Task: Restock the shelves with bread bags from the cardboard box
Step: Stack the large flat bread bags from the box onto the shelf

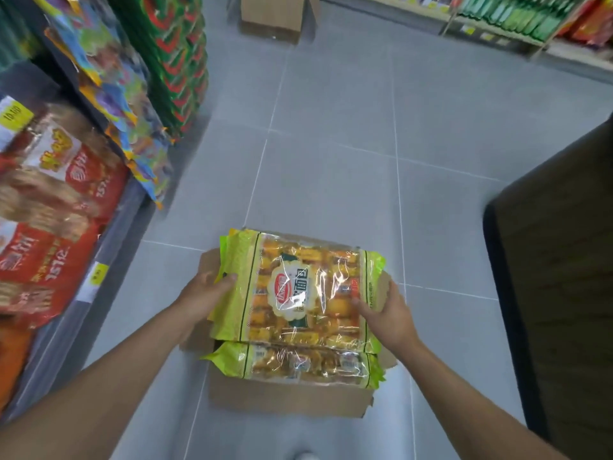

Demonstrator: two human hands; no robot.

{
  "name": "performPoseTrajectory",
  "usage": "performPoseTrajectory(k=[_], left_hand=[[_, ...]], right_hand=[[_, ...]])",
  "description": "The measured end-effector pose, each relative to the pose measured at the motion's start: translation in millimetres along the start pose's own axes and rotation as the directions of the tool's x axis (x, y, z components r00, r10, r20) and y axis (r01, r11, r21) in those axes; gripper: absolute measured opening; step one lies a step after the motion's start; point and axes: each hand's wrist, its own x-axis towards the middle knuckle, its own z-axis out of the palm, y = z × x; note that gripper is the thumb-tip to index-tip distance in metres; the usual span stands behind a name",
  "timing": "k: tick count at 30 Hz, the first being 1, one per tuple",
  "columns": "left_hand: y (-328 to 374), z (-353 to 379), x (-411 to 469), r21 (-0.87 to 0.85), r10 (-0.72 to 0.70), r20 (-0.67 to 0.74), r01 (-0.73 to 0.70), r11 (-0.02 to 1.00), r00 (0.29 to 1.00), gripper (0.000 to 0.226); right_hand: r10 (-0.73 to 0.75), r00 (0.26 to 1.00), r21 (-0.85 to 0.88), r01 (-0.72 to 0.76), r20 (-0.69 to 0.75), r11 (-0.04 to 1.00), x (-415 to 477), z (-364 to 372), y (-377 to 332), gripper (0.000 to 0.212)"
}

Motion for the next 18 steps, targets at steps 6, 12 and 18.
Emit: performPoseTrajectory(k=[6, 12, 18], left_hand=[[4.3, 26.2, 2.7, -0.138, -0.072, 0.078, 0.082, 0.987, 0.994, 0.053], [14.3, 31.4, -10.0, -0.144, -0.079, 0.043, 0.084, 0.986, 0.996, 0.048], [35.6, 25.0, -37.4, -0.181, -0.106, 0.055, 0.115, 0.977, 0.993, 0.03]], right_hand=[[0.271, 0.947, 0.263, -0.309, 0.174, 0.914, 34.0, 16.6, 3.3, 0.078], [0.313, 0.927, 0.341, -0.367, 0.205, 0.865, 32.8, 18.6, 6.2, 0.081], [0.291, 0.933, 0.343, -0.35, 0.212, 0.872, 9.6, 4.0, -14.6, 0.075]])
